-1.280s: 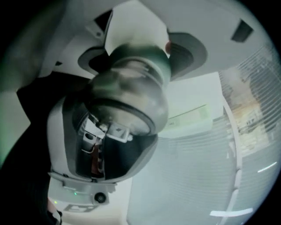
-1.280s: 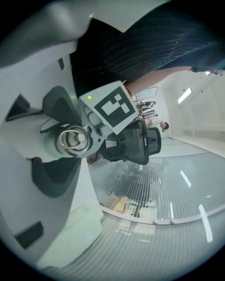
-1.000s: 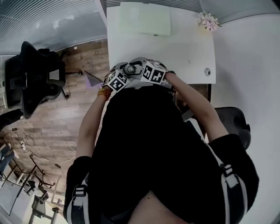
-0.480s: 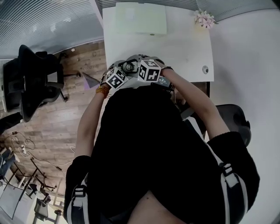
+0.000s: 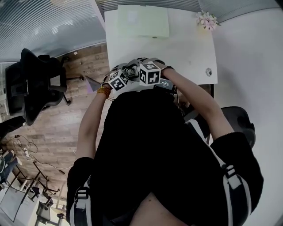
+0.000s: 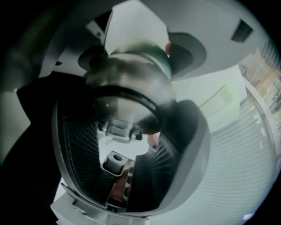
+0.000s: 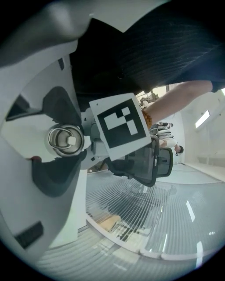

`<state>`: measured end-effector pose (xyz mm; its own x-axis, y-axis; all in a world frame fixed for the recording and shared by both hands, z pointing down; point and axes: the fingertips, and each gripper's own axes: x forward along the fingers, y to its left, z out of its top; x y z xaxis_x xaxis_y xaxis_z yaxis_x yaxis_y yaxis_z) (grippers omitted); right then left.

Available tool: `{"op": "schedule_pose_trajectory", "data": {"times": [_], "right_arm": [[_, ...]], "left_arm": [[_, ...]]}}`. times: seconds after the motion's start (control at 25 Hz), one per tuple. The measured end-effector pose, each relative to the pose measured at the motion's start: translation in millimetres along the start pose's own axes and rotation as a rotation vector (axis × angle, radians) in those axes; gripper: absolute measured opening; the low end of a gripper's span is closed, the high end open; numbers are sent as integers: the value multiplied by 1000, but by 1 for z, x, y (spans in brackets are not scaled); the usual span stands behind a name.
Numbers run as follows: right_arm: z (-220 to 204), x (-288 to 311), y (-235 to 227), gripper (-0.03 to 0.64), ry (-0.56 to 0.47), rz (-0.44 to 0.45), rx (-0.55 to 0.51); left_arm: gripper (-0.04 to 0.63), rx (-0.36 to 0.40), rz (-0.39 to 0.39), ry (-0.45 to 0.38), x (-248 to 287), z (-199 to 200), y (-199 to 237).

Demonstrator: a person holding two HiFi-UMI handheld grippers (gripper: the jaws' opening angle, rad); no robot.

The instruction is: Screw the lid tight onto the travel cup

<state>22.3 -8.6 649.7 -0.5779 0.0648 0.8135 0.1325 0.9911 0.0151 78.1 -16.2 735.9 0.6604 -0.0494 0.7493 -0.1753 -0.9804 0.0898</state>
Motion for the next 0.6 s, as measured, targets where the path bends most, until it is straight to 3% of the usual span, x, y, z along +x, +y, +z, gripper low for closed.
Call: {"op": "schedule_pose_trajectory", "data": {"times": [0.2, 0.32, 0.44, 0.52, 0.6], "right_arm": [[-1, 4, 5, 238, 53, 123, -174], [0, 4, 7, 239, 64, 167, -218], [0, 2, 4, 254, 33, 108, -152], [0, -2, -3, 299, -41, 11, 15], [-4, -6, -7, 296, -100, -80, 163]], "left_arm": [[387, 180, -168, 68, 0, -4, -6], [388, 225, -211, 66, -1, -4, -9], [388, 157, -160, 5, 0, 0, -8], [388, 64, -85, -61, 1, 2, -6], [388, -25, -1, -112, 0, 3, -2]]}}
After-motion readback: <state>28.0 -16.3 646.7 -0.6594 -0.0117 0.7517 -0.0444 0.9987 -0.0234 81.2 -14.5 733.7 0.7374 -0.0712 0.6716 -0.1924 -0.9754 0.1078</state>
